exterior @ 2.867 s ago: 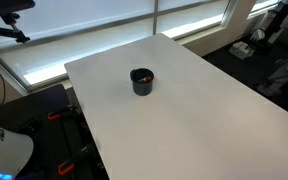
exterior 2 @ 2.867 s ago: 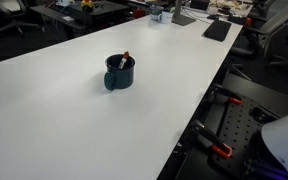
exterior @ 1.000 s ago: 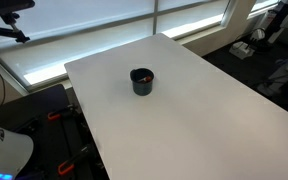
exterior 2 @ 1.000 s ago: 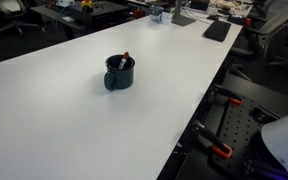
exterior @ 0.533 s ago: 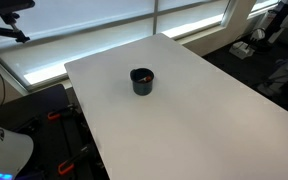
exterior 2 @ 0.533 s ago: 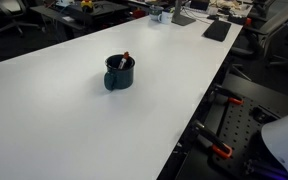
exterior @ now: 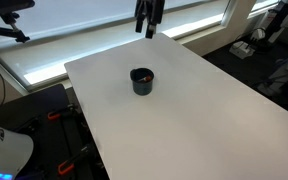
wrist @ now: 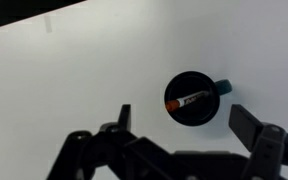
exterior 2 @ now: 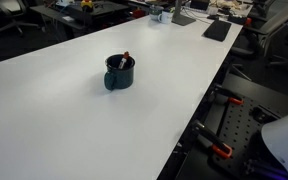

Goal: Remove the red marker from the mug.

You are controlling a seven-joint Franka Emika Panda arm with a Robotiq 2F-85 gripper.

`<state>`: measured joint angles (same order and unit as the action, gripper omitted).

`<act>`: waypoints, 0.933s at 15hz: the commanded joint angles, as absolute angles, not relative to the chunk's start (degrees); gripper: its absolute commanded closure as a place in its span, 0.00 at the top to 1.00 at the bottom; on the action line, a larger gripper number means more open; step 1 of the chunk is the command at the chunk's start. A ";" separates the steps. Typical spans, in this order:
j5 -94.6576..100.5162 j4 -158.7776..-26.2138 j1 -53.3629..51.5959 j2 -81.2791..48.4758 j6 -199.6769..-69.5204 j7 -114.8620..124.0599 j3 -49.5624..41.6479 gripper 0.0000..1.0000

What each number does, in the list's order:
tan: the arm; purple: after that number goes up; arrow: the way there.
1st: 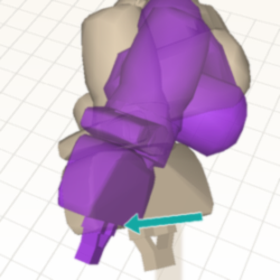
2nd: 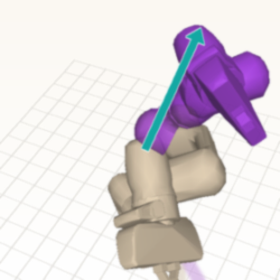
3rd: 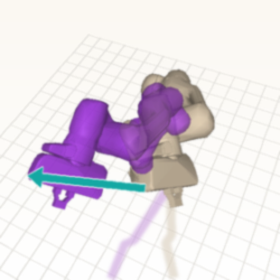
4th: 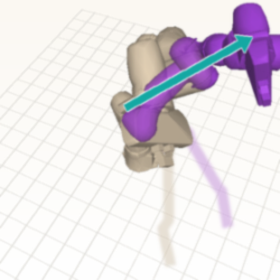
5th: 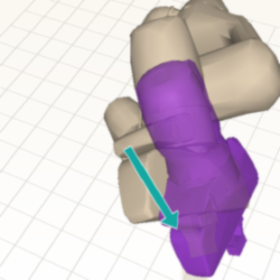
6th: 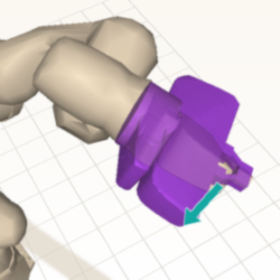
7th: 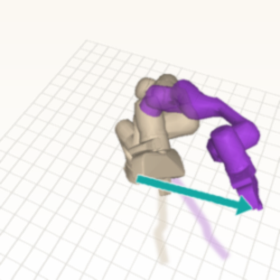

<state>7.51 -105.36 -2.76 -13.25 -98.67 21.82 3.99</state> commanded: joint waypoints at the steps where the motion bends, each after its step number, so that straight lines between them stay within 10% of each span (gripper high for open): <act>1: 6.13 -101.72 -3.58 -19.29 -95.99 22.58 2.12 1.00; 14: 8.40 -109.78 -5.62 -21.20 -123.58 22.97 0.42 1.00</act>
<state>8.09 -105.84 -3.95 -22.89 -115.56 18.18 1.93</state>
